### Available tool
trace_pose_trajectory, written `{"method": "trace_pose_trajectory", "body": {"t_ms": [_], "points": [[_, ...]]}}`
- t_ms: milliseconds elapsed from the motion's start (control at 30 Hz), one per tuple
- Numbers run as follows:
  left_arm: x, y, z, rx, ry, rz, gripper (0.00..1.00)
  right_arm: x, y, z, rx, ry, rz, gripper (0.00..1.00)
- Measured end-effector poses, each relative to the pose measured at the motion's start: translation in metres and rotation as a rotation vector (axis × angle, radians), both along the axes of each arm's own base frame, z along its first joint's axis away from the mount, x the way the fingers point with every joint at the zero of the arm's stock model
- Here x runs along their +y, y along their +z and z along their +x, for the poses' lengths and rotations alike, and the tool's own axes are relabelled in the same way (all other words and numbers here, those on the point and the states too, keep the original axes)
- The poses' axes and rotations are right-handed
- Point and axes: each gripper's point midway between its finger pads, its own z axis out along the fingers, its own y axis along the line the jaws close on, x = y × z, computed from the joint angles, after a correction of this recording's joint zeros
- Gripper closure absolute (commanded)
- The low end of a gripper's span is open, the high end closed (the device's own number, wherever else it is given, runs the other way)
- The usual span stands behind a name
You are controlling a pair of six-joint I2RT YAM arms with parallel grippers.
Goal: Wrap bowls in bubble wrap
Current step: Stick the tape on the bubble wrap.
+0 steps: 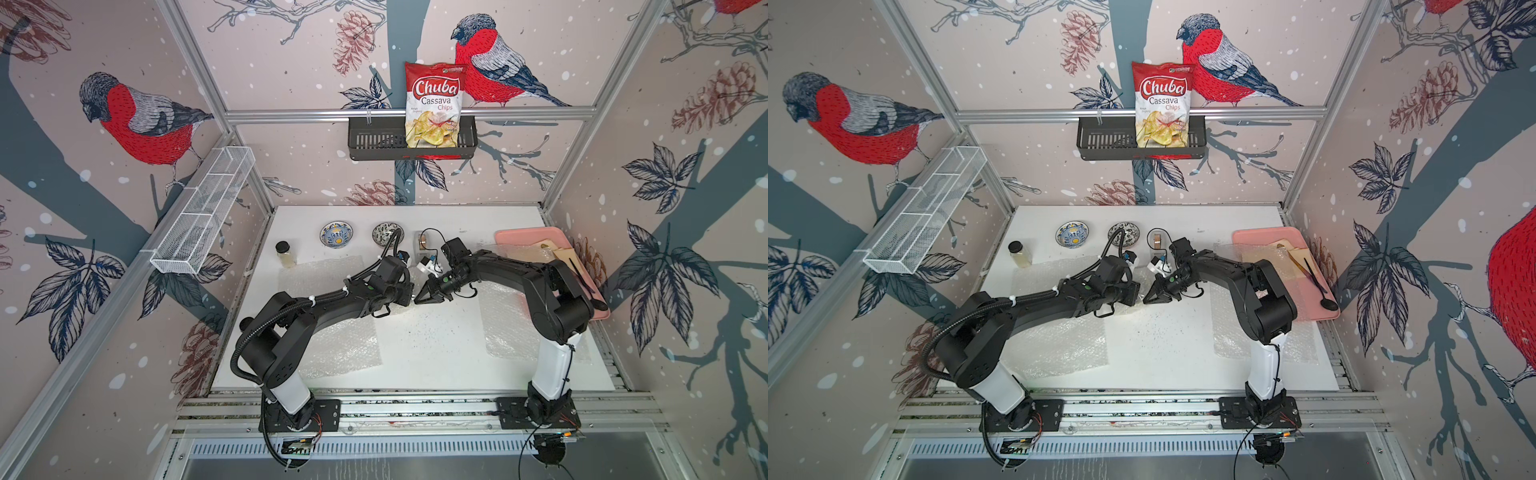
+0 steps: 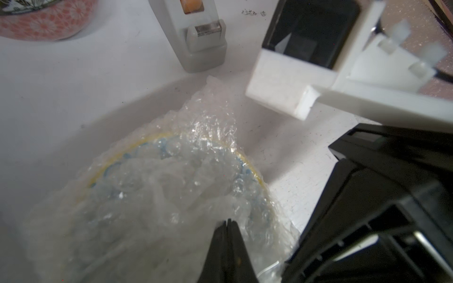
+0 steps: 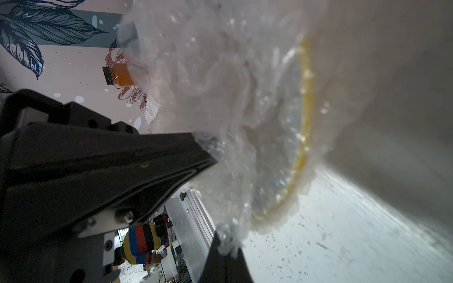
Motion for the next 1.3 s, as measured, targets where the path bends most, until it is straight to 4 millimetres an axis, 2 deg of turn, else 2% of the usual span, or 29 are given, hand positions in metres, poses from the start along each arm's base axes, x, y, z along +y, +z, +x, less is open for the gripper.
{"method": "trace_pose_trajectory", "body": {"t_ms": [267,533,667,900,1300], "points": [[-0.001,-0.017,-0.005,0.039,-0.006,0.001,1.0,-0.001,-0.002,0.002,0.003,-0.004,0.008,0.97],[-0.001,-0.02,-0.003,0.037,-0.001,-0.009,1.0,-0.007,-0.011,0.0,0.019,-0.016,-0.011,0.85],[-0.001,-0.02,-0.002,0.037,-0.001,-0.012,1.0,-0.013,-0.016,0.001,0.012,-0.034,-0.039,0.84],[-0.001,-0.018,-0.002,0.036,-0.001,-0.018,1.0,-0.009,-0.016,0.011,-0.01,-0.064,-0.032,0.84],[-0.002,-0.02,-0.004,0.043,0.0,-0.041,1.0,-0.004,-0.029,0.02,-0.028,-0.096,-0.032,0.76]]}}
